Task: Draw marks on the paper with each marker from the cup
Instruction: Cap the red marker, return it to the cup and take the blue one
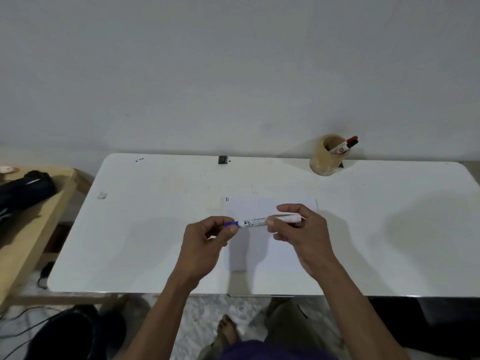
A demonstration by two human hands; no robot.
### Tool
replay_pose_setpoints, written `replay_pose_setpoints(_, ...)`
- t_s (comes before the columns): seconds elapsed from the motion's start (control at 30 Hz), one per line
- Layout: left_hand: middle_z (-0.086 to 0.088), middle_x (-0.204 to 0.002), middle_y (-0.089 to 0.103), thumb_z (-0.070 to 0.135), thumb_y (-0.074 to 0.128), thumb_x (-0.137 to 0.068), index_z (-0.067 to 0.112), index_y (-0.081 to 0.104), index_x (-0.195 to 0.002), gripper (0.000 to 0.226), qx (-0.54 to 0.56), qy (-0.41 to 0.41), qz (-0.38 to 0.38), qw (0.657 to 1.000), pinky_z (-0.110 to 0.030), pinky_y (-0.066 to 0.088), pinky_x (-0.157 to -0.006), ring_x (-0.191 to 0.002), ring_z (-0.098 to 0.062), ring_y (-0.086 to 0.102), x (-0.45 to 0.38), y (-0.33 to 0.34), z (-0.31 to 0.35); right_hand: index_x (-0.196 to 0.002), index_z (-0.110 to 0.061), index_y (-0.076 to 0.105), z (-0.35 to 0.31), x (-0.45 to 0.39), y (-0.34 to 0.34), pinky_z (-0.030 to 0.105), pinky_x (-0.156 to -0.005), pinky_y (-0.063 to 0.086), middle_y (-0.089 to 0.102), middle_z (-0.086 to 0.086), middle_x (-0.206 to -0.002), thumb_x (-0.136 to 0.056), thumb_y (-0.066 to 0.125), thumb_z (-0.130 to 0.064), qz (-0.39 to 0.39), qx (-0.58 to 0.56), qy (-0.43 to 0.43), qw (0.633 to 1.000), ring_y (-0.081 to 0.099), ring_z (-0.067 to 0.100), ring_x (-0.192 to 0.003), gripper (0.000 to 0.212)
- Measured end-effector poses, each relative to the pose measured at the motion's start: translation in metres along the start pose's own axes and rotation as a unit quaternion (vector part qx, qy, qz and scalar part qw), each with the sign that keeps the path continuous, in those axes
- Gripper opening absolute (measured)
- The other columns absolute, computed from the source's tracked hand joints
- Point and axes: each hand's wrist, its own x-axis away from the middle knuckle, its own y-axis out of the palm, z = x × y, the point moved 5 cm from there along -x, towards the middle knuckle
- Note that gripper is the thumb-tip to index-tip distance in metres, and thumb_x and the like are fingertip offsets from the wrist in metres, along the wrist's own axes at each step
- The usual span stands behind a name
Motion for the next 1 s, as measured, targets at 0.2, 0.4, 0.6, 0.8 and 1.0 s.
replay_pose_setpoints(0.2,0.001,-0.074,0.071,0.016,0.069,-0.093,0.013,0.077,-0.089,0.010,-0.017,-0.010,-0.003,1.000,-0.021,0.056,-0.065,-0.065,-0.010,0.060,0.004,0.002,-0.012,-0.097,-0.009,0.072,0.028,0.006,0.035,0.030,-0.069,0.058,0.077,0.009,-0.086,-0.084,0.077,-0.017,-0.013,-0.079,0.071,0.994,0.073,0.022,-0.077,0.016)
replay_pose_setpoints(0.4,-0.012,-0.070,0.071,0.022,0.069,-0.092,0.003,0.076,-0.084,0.022,-0.020,-0.068,0.023,0.997,-0.036,0.055,-0.070,-0.060,-0.014,0.060,-0.016,-0.013,-0.021,-0.093,-0.005,0.071,0.035,-0.020,0.039,0.030,-0.069,0.060,0.075,0.012,-0.083,-0.095,0.065,-0.008,-0.014,-0.084,0.058,0.995,0.071,0.022,-0.073,0.007)
replay_pose_setpoints(0.6,0.003,-0.074,0.072,0.021,0.076,-0.086,0.017,0.075,-0.084,0.005,-0.134,-0.061,0.117,0.982,-0.025,0.050,-0.066,-0.061,-0.010,0.060,-0.069,-0.042,-0.012,-0.090,-0.009,0.070,0.014,-0.068,0.017,0.026,-0.064,0.059,0.073,0.009,-0.081,-0.096,0.065,-0.007,0.008,-0.098,0.034,0.995,0.070,0.018,-0.067,0.009)
replay_pose_setpoints(0.8,-0.002,-0.082,0.071,0.016,0.073,-0.086,0.011,0.072,-0.091,0.007,-0.284,-0.026,0.159,0.945,-0.031,0.052,-0.078,-0.073,-0.018,0.064,-0.133,-0.040,-0.008,-0.089,-0.011,0.071,0.016,-0.094,0.020,0.032,-0.069,0.057,0.076,0.007,-0.080,-0.095,0.067,-0.009,0.007,-0.072,0.051,0.996,0.071,0.023,-0.073,0.007)
replay_pose_setpoints(1.0,-0.014,-0.104,0.064,0.005,0.066,-0.090,0.007,0.072,-0.102,0.013,-0.384,-0.034,0.115,0.916,-0.026,0.040,-0.079,-0.085,-0.024,0.060,-0.173,-0.036,-0.029,-0.091,-0.010,0.070,0.023,-0.111,0.017,0.035,-0.070,0.057,0.076,0.009,-0.082,-0.094,0.069,-0.008,0.013,-0.055,0.067,0.996,0.071,0.026,-0.076,0.004)
